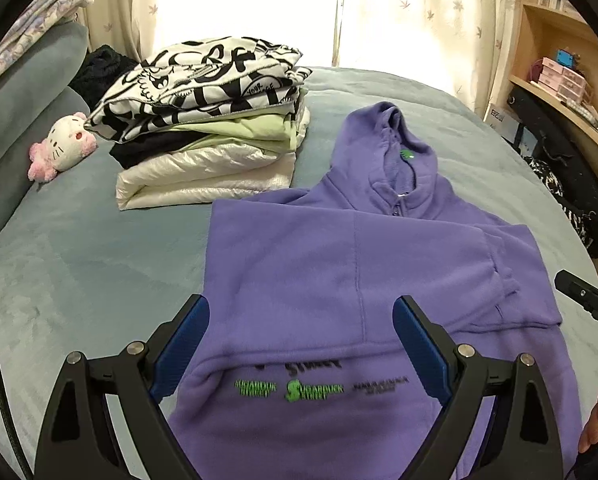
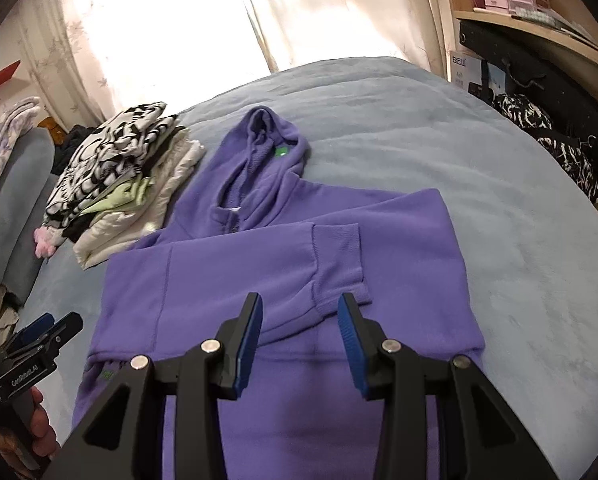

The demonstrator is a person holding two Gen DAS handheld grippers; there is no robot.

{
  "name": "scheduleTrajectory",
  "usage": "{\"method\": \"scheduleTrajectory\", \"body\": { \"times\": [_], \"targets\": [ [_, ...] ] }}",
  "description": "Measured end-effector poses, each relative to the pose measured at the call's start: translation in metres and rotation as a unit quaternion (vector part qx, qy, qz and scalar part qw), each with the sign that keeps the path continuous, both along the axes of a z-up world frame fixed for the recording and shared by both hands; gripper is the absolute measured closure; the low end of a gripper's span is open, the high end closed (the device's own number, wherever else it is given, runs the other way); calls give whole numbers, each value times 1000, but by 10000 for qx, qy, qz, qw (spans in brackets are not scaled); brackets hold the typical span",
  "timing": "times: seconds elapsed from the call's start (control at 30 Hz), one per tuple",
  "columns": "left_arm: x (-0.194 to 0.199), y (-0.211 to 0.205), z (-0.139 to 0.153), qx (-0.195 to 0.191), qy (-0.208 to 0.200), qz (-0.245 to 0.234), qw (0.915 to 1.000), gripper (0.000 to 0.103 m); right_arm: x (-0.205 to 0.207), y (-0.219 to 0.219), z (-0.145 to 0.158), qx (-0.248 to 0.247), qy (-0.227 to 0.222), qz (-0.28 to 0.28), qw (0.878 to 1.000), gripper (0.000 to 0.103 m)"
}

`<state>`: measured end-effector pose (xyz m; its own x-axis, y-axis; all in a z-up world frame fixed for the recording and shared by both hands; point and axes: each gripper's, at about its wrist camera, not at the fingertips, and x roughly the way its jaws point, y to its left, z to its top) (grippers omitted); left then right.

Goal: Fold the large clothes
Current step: 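Move both tools over the hoodie toward its ribbed hem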

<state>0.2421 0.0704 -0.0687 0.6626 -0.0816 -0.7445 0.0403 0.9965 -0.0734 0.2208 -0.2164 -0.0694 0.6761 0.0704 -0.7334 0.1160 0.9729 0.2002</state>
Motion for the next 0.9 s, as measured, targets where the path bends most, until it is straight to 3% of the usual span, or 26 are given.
{"method": "scheduleTrajectory", "body": {
  "times": [0.3, 0.47, 0.63, 0.9],
  "targets": [
    [-60, -2, 29, 145, -277, -39, 9995, 10, -49, 16, 22, -92, -200, 228, 9995, 62],
    [-106, -2, 47, 324, -569, -86, 9978, 10, -83, 21, 34, 31, -381, 334, 9987, 47],
    [-145, 2, 60, 408, -784, -47, 9961, 10, -119, 27, 46, 49, -556, 447, 9974, 46],
    [-193, 21, 62, 347, -696, 33, 9970, 10, -173, 26, 48, -38, -579, 496, 9971, 46]
  ]
}}
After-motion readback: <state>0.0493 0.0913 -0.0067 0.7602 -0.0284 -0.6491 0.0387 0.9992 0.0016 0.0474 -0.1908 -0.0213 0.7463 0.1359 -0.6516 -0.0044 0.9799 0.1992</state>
